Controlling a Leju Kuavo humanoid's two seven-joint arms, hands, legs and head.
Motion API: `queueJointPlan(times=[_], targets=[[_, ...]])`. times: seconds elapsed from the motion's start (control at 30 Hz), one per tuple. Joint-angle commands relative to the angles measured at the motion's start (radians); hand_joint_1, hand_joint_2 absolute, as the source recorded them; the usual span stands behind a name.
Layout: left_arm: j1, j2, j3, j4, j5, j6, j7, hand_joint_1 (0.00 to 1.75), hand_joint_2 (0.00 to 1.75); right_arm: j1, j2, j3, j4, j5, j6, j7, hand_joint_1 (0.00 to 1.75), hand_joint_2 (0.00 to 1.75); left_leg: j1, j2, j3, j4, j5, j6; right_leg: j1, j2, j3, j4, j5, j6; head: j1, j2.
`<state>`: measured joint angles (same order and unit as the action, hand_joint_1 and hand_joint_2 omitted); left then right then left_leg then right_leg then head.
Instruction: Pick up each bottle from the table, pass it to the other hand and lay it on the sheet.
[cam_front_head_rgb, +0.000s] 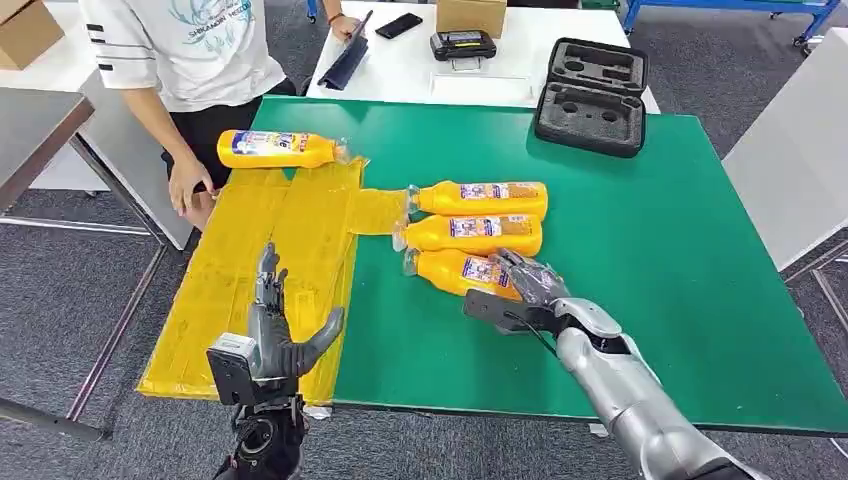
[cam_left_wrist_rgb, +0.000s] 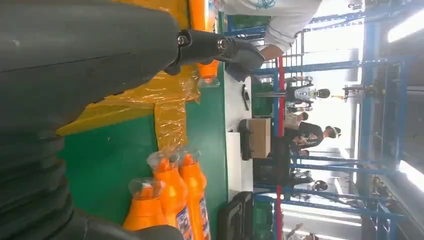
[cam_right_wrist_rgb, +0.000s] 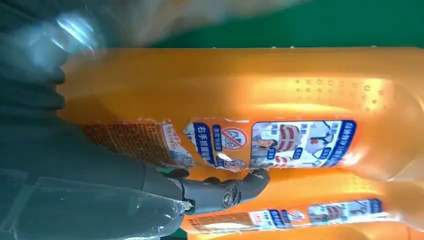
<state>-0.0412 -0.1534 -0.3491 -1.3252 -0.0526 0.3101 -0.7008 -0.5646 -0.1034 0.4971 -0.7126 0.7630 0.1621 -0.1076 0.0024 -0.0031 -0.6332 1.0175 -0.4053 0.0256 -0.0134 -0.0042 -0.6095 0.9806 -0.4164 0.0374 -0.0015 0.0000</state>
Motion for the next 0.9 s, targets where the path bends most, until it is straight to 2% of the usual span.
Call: queueJointPlan(times=[0.03, 0.1, 0.13, 0.17, 0.27, 0.63, 0.9], targets=[[-0.051, 0.02, -0.016, 0.086, 0.015, -0.014, 0.003, 0.0, 1.75, 0.087, -0.066, -0.02, -0.017, -0.042, 0.048, 0.0, 0.0, 1.75, 0.001, -0.004, 0.007, -0.003, -0.001, -0.002, 0.002, -0.004, 0.009, -0.003, -0.002, -0.002, 0.0, 0.0], [-0.056, 0.02, -0.019, 0.092, 0.021, -0.017, 0.003, 0.0, 1.75, 0.103, -0.089, -0.044, -0.031, -0.069, 0.059, -0.008, 0.0, 1.75, 0.001, -0.006, 0.004, -0.002, 0.0, -0.001, 0.001, -0.006, 0.005, -0.003, -0.001, -0.001, 0.0, 0.0], [-0.056, 0.02, -0.019, 0.092, 0.022, -0.017, 0.003, 0.0, 1.75, 0.105, -0.096, -0.053, -0.032, -0.077, 0.063, -0.01, 0.0, 1.75, 0.001, -0.008, 0.008, -0.004, 0.0, -0.002, 0.002, -0.008, 0.01, -0.005, -0.003, -0.002, 0.0, 0.0], [-0.056, 0.02, -0.021, 0.095, 0.021, -0.017, 0.003, 0.0, 1.75, 0.109, -0.1, -0.069, -0.033, -0.085, 0.063, -0.007, 0.0, 1.75, 0.001, -0.006, 0.004, -0.002, 0.0, 0.0, 0.001, -0.006, 0.006, -0.003, -0.001, -0.001, 0.0, 0.0], [-0.057, 0.017, -0.02, 0.1, 0.024, -0.02, 0.003, 0.0, 1.75, 0.099, -0.109, -0.09, -0.022, -0.09, 0.066, 0.004, 0.0, 1.75, 0.001, -0.004, 0.006, -0.002, -0.001, 0.0, 0.001, -0.005, 0.008, -0.004, -0.001, -0.001, 0.0, 0.0], [-0.051, 0.011, -0.014, 0.105, 0.026, -0.016, 0.003, 0.0, 1.75, 0.035, -0.095, -0.118, 0.059, -0.092, 0.055, 0.003, 0.0, 1.75, -0.001, 0.001, 0.006, -0.002, -0.002, 0.0, 0.0, 0.001, 0.006, -0.002, 0.0, -0.001, -0.001, 0.0], [-0.071, 0.009, -0.005, 0.115, 0.044, -0.024, 0.003, 0.0, 1.75, -0.085, -0.096, -0.103, 0.165, -0.091, 0.101, -0.006, 0.0, 1.75, -0.001, 0.004, 0.004, -0.001, -0.003, 0.001, 0.001, 0.003, 0.004, -0.001, 0.0, -0.001, 0.0, 0.0]])
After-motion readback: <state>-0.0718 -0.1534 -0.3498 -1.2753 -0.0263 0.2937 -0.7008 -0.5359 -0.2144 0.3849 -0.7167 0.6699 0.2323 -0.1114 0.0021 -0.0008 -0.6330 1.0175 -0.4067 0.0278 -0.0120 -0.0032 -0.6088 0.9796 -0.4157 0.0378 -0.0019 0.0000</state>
